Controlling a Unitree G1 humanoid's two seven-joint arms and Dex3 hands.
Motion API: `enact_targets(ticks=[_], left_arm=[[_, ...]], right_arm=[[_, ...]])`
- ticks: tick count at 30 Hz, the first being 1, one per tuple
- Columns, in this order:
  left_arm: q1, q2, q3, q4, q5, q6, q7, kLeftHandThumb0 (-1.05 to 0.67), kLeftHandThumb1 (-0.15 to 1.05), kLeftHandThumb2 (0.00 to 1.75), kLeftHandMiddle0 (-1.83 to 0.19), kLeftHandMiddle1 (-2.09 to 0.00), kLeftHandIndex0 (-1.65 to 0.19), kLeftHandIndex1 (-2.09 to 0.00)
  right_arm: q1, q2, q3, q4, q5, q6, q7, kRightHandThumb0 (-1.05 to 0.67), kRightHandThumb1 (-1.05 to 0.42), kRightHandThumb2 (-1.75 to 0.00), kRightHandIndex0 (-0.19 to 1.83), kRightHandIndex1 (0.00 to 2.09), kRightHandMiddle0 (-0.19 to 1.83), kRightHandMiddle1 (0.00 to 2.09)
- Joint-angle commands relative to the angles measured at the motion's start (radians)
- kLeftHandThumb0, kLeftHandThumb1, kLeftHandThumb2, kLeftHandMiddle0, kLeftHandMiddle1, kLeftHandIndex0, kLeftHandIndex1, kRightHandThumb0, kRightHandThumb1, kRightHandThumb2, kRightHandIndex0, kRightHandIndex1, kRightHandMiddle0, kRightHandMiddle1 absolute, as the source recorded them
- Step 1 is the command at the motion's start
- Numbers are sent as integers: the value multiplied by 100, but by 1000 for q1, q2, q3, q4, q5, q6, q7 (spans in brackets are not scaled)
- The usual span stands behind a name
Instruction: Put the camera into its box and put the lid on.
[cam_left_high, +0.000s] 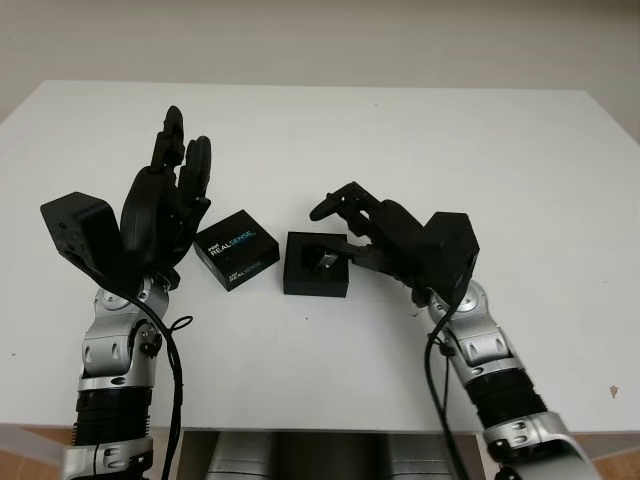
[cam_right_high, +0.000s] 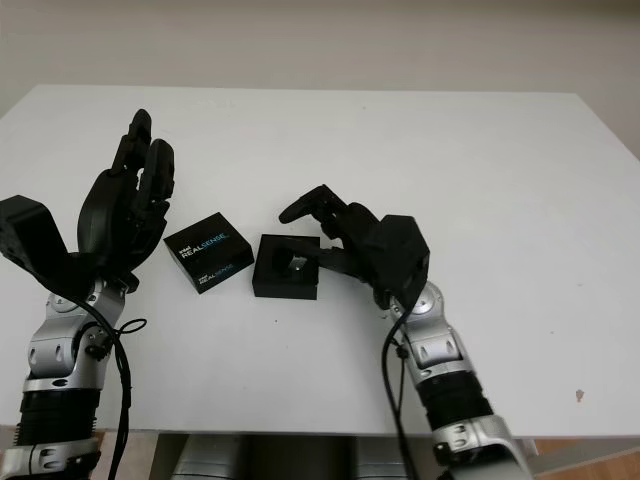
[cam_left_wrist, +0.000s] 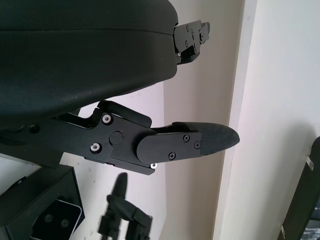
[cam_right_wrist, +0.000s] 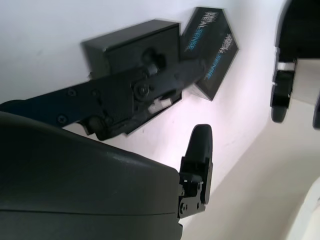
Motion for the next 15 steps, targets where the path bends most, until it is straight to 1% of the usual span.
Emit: enact_targets(ticks=[1, 4, 7, 11, 15], left_arm=[[5, 1, 0, -13, -3, 0, -1, -67, 105, 45, 19, 0, 19, 0], [5, 1, -1, -17, -6, 5, -2, -67, 105, 46, 19, 0, 19, 0], [5, 3, -2, -17, -5, 4, -6, -66, 105, 46, 19, 0, 19, 0], [2, -2, -2, -18, -6, 8, 0, -66, 105, 46, 19, 0, 19, 0], [-1, -1, -3, -15, -5, 7, 0, -67, 105, 45, 19, 0, 19, 0]], right_arm=[[-30, -44, 11, -67, -51, -42, -19, -68, -85, -5, 13, 6, 15, 69], [-38, -103, 22, -148, -138, -61, -31, -71, -81, -5, 14, 6, 18, 57], [-35, -149, 36, -216, -213, -59, -29, -75, -83, -5, 13, 6, 21, 41], [-23, -174, 55, -262, -275, -60, -32, -76, -83, -5, 15, 6, 30, 36], [-5, -174, 69, -263, -309, -76, -56, -75, -82, -5, 18, 7, 36, 35]])
